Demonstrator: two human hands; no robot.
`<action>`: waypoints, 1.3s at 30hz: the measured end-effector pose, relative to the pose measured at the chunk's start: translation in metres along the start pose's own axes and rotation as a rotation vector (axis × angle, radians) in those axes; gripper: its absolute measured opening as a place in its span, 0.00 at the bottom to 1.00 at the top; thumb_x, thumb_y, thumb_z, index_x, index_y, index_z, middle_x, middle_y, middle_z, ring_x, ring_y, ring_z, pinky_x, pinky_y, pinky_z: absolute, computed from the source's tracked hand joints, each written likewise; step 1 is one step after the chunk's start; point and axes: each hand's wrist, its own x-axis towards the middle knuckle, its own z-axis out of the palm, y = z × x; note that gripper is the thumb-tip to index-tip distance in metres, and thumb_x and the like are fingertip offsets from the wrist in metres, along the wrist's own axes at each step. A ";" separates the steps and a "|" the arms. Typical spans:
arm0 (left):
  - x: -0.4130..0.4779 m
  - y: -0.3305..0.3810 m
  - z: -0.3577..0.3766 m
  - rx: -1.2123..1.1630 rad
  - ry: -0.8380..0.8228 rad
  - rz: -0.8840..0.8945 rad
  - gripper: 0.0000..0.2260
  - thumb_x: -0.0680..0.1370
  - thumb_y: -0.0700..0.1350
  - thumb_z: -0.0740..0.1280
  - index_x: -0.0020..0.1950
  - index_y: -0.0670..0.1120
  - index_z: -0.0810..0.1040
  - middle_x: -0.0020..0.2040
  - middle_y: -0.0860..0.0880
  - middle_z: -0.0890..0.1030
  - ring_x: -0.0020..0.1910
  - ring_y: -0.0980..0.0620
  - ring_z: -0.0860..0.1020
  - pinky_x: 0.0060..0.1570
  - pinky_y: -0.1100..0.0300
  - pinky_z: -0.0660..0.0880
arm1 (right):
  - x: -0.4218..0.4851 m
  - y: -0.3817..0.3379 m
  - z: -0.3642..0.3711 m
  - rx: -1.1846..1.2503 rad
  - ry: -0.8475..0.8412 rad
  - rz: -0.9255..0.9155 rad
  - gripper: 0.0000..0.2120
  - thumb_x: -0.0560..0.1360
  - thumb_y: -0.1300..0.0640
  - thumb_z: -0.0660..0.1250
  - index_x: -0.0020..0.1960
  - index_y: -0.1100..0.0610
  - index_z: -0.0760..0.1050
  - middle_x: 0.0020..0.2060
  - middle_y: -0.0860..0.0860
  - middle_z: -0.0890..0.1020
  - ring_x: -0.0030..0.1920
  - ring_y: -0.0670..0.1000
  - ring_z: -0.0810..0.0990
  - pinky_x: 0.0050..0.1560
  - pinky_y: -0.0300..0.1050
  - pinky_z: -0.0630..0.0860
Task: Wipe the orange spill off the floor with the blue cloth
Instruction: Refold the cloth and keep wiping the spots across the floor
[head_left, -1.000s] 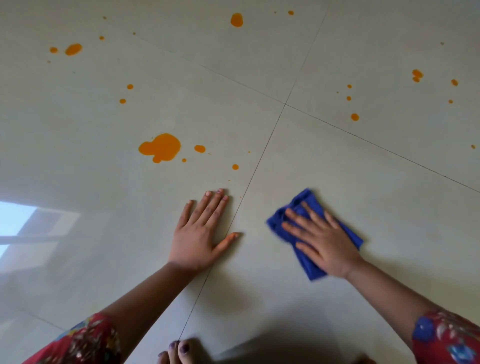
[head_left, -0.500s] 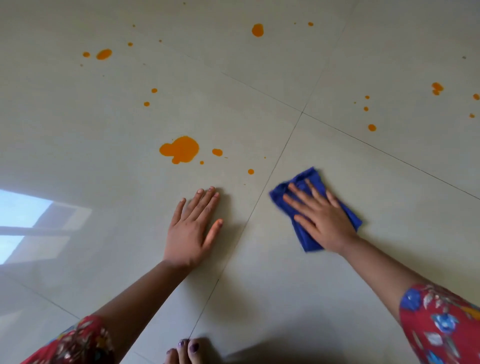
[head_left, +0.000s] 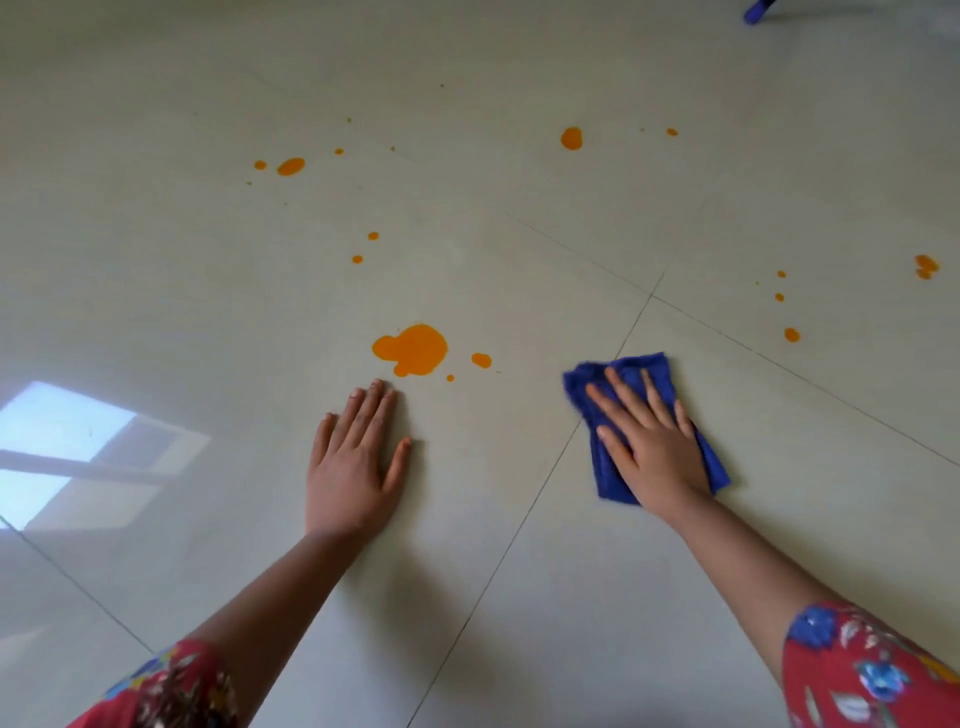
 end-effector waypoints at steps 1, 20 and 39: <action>0.001 0.000 0.000 -0.001 0.004 -0.002 0.27 0.81 0.59 0.50 0.79 0.54 0.54 0.79 0.57 0.52 0.78 0.58 0.47 0.76 0.55 0.47 | 0.015 -0.013 0.000 0.025 0.032 0.094 0.25 0.80 0.39 0.44 0.76 0.40 0.57 0.76 0.42 0.58 0.76 0.52 0.57 0.71 0.60 0.60; 0.073 -0.038 -0.020 -0.006 0.156 -0.110 0.26 0.78 0.55 0.53 0.77 0.52 0.61 0.78 0.52 0.60 0.77 0.50 0.57 0.74 0.50 0.55 | 0.056 -0.109 0.010 0.013 0.021 -0.227 0.25 0.79 0.42 0.50 0.75 0.43 0.63 0.76 0.44 0.62 0.75 0.53 0.62 0.68 0.57 0.65; 0.087 -0.048 -0.016 0.008 0.122 -0.195 0.27 0.80 0.56 0.48 0.79 0.52 0.55 0.79 0.54 0.54 0.78 0.54 0.51 0.76 0.52 0.48 | 0.038 -0.132 0.020 -0.024 0.033 -0.550 0.24 0.80 0.42 0.51 0.76 0.41 0.58 0.77 0.43 0.58 0.77 0.52 0.56 0.71 0.55 0.53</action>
